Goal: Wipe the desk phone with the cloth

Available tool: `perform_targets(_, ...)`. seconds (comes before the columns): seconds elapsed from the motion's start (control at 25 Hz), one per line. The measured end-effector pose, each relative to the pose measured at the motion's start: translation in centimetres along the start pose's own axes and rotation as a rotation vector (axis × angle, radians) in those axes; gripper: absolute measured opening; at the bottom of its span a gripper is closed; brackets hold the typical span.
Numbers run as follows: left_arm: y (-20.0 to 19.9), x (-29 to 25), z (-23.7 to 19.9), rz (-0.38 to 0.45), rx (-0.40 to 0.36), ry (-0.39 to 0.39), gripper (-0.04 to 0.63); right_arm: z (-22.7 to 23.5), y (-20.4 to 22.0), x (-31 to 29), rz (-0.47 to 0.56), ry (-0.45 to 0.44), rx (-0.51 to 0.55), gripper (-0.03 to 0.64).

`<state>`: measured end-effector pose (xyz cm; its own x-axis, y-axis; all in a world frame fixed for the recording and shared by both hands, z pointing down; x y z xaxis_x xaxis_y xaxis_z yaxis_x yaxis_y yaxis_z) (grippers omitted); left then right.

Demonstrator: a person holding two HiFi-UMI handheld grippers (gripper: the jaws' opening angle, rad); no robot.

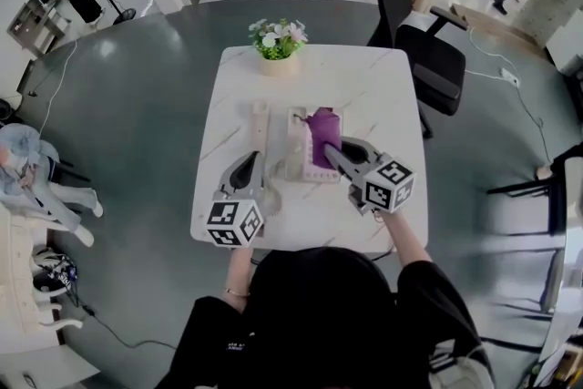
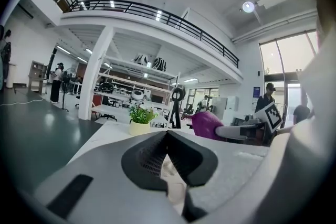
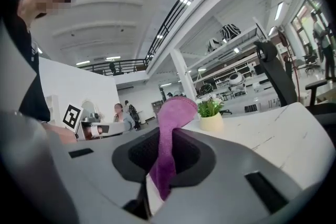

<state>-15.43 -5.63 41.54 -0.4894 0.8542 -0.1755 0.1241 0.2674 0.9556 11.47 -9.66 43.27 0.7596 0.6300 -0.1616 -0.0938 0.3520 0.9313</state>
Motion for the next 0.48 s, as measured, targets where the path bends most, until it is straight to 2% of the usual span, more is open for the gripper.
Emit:
perform_targets(0.28, -1.3, -0.1, 0.1, 0.029, -0.013, 0.001, -0.003, 1.3, -2.3, 1.6, 0.153, 0.109, 0.008, 0.037)
perform_targets(0.48, -2.4, 0.0, 0.0, 0.044, -0.023, -0.012, -0.003, 1.4, -3.4, 2.6, 0.195, 0.164, 0.025, 0.037)
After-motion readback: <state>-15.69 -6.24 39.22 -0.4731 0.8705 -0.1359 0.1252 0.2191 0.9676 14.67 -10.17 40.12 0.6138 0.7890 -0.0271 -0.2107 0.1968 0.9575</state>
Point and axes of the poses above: the fingertips, and each gripper's own axes: x backward along the fingers, z to its right, y out of its underside, the point moved 9 cm from there along x, backward along the fingers, and after that the axes turned 2 degrees about y, right-handed, at the moved point
